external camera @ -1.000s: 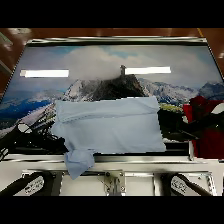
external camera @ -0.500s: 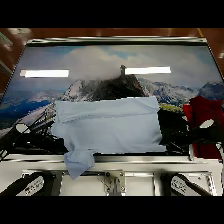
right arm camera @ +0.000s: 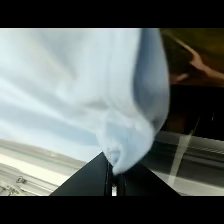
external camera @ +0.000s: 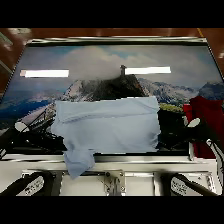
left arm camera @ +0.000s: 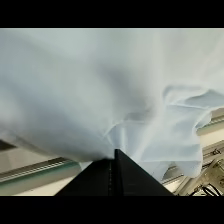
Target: Fold the shirts.
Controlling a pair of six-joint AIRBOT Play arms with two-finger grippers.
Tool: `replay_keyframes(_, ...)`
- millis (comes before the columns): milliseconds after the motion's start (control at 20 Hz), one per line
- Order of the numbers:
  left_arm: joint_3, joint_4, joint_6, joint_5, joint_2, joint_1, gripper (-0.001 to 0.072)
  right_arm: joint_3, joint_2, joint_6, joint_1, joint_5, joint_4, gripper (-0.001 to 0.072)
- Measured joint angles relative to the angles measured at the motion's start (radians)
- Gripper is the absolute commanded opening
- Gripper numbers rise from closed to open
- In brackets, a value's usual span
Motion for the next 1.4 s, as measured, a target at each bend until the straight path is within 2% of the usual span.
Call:
replay_keyframes(250, 0.206, 0.007, 0.005, -0.03, 0.01, 0.004, 0.0037, 0.135, 0.056, -0.012, 0.017, -0.016, 0.063, 0.0066)
replay_keyframes(450, 0.378, 0.002, 0.002, -0.049, 0.005, 0.004, 0.0037, 0.246, 0.055, -0.014, 0.084, -0.115, 0.126, 0.0066)
replay_keyframes(600, 0.479, 0.001, -0.002, -0.053, -0.031, 0.004, 0.0037, 0.346, 0.007, 0.011, 0.156, -0.228, 0.119, 0.0065)
replay_keyframes(950, 0.68, -0.002, -0.004, -0.007, -0.293, 0.012, 0.0038, 0.557, -0.195, 0.084, 0.203, -0.346, 0.074, 0.0066)
replay_keyframes(1250, 0.821, -0.005, -0.029, 0.028, -0.512, 0.023, 0.0041, 0.61, -0.322, 0.135, 0.217, -0.396, 0.068, 0.0068)
replay_keyframes(1300, 0.833, -0.009, -0.032, 0.044, -0.534, 0.022, 0.0058, 0.613, -0.339, 0.139, 0.22, -0.399, 0.069, 0.0103)
replay_keyframes(1350, 0.842, -0.016, -0.032, 0.061, -0.554, 0.019, 0.0171, 0.615, -0.352, 0.143, 0.222, -0.402, 0.069, 0.0254)
replay_keyframes(1400, 0.85, -0.026, -0.032, 0.074, -0.568, 0.017, 0.0345, 0.616, -0.361, 0.144, 0.224, -0.408, 0.069, 0.0472)
